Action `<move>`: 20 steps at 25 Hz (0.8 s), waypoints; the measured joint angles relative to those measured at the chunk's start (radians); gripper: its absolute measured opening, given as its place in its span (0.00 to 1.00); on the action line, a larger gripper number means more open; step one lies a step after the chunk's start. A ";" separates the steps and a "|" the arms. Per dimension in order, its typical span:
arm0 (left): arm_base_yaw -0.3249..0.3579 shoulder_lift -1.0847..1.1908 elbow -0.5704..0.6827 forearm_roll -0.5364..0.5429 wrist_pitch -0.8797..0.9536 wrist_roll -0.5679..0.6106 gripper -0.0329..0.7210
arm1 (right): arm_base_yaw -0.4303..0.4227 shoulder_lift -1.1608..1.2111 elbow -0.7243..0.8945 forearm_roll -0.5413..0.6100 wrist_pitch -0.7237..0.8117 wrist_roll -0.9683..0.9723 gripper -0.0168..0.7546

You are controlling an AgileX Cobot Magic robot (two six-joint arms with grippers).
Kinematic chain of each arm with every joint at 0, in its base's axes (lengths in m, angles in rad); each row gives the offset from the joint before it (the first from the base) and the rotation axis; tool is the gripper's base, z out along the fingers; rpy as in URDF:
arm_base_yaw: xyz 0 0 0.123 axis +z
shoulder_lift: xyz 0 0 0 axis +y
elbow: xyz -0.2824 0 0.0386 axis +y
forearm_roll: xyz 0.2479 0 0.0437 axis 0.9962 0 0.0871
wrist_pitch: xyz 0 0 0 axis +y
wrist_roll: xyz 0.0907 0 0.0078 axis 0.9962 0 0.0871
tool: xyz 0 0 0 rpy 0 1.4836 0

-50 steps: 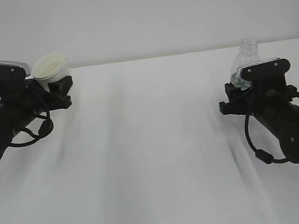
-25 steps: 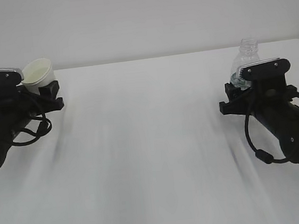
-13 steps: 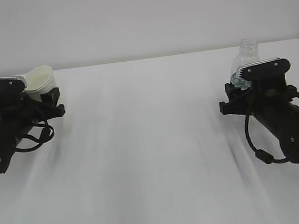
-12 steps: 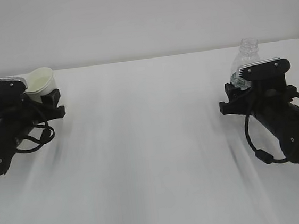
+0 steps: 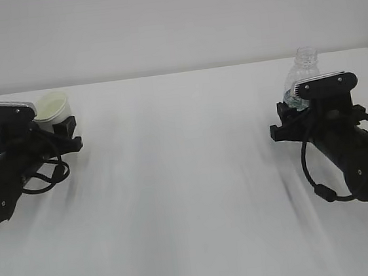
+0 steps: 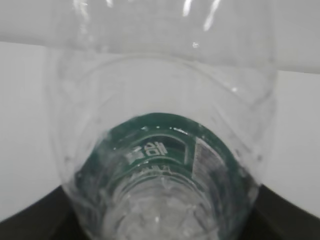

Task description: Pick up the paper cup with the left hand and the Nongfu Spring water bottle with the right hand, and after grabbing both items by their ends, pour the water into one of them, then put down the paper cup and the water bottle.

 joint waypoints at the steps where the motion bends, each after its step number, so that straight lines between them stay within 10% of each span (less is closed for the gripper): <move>1: 0.000 0.002 0.000 0.000 0.000 0.000 0.58 | 0.000 0.000 0.000 0.000 0.000 0.000 0.65; 20: 0.000 0.019 0.000 -0.002 0.000 0.000 0.66 | 0.000 0.002 0.000 0.000 0.000 0.003 0.65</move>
